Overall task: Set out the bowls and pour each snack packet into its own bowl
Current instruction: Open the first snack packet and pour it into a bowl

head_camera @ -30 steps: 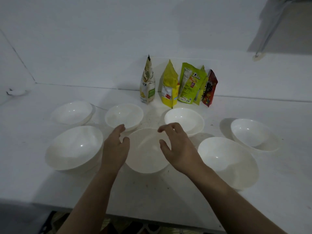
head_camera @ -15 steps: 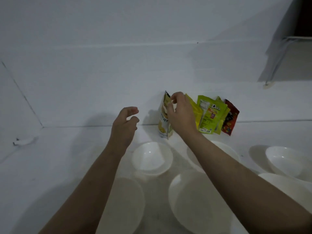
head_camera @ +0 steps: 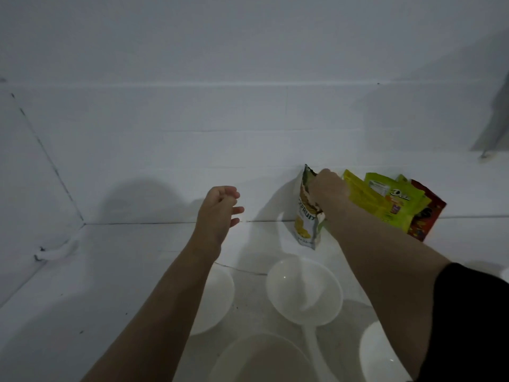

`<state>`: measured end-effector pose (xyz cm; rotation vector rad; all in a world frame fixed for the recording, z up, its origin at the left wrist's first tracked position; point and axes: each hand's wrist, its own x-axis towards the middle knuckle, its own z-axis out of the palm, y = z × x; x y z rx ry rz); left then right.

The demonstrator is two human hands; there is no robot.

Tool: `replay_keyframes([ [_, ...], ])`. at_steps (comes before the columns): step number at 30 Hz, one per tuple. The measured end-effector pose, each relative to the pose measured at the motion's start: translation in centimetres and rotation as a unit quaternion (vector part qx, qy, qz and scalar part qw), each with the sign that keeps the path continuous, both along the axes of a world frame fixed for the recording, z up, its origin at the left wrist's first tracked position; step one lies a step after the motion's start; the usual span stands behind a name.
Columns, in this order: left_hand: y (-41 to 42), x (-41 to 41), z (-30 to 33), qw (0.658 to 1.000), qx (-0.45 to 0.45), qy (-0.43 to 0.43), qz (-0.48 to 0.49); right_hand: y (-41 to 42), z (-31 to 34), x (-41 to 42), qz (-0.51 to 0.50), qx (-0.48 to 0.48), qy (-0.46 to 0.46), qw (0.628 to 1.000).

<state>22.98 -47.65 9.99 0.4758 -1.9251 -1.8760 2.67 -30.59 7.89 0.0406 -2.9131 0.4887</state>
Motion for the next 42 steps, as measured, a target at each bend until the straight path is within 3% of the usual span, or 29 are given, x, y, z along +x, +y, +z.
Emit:
replay_keyframes([
  [10, -3.2, 0.0, -2.1, 0.999, 0.017, -0.028, 0.0, -1.8, -0.2, -1.5, 0.023, 0.077, 0.018, 0.997],
  [19, -3.0, 0.5, -1.0, 0.999, 0.041, -0.011, -0.005, -1.4, 0.3, 1.3, 0.053, 0.024, 0.182, 0.982],
  [22, -2.0, 1.6, 0.0, 0.999, 0.048, 0.009, -0.013, -1.0, 2.1, 3.7, 0.067, -0.055, 0.22, 0.972],
  [24, -1.3, 2.6, 0.5, 0.998, 0.048, 0.024, -0.017, -1.1, 3.5, 5.7, 0.096, -0.174, 0.225, 0.954],
  [27, -0.5, 4.6, 1.2, 0.998, 0.044, 0.052, -0.016, -1.6, 5.9, 9.8, 0.127, -0.381, 0.204, 0.893],
  [29, 0.1, 6.1, 1.7, 0.997, 0.047, 0.068, -0.014, -1.7, 7.1, 12.6, 0.136, -0.452, 0.194, 0.86],
  [35, 1.1, 12.8, 1.7, 0.99, 0.07, 0.118, 0.017, -1.3, 8.4, 20.9, 0.203, -0.566, 0.088, 0.794],
  [42, 0.5, 20.4, 0.1, 0.986, 0.053, 0.113, 0.112, -2.3, 8.9, 29.7, 0.295, -0.591, 0.006, 0.751],
])
